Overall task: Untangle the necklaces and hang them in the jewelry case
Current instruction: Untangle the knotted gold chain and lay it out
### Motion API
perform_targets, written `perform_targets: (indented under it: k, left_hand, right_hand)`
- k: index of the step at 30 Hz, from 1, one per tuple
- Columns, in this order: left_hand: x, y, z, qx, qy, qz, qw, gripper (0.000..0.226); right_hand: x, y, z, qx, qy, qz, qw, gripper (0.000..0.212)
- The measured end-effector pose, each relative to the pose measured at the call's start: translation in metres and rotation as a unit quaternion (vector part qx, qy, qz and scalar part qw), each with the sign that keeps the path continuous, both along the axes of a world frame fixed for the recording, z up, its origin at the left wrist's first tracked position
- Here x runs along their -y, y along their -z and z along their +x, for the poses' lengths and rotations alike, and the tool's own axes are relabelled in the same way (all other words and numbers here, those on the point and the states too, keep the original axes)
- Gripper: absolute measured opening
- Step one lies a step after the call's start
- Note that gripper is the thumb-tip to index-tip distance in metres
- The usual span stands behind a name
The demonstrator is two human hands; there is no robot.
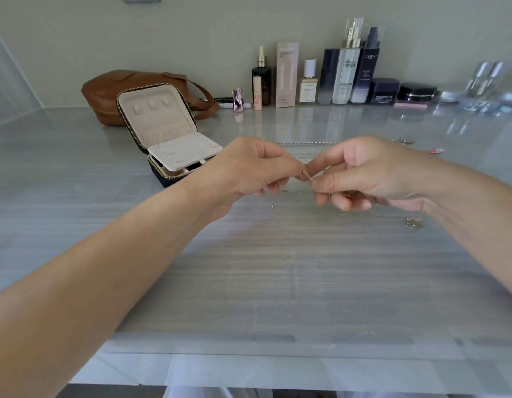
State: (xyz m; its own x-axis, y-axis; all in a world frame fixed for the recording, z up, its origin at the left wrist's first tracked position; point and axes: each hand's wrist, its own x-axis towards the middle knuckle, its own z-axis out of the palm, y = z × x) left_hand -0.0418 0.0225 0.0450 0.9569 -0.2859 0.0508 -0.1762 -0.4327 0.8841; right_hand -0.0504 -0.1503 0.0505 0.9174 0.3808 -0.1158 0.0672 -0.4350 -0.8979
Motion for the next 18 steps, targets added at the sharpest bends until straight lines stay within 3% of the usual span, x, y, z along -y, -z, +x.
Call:
perform_targets:
  k: [4, 7, 18]
  left_hand:
    - [-0.0019, 0.0010, 0.0008, 0.004, 0.014, -0.004, 1.000, 0.014]
    - [-0.0029, 0.0007, 0.0006, 0.005, 0.029, -0.004, 1.000, 0.013]
    - [-0.0005, 0.0080, 0.0012, 0.041, 0.041, 0.077, 0.995, 0.010]
  right_hand:
    - [-0.0011, -0.0013, -0.0027, -0.034, -0.027, -0.019, 0.999, 0.024]
    - [-0.0026, -0.0013, -0.0041, -0.021, -0.013, -0.028, 0.999, 0.006]
    - [-0.0020, -0.0013, -0.0049, 0.021, 0.012, -0.107, 0.994, 0.009]
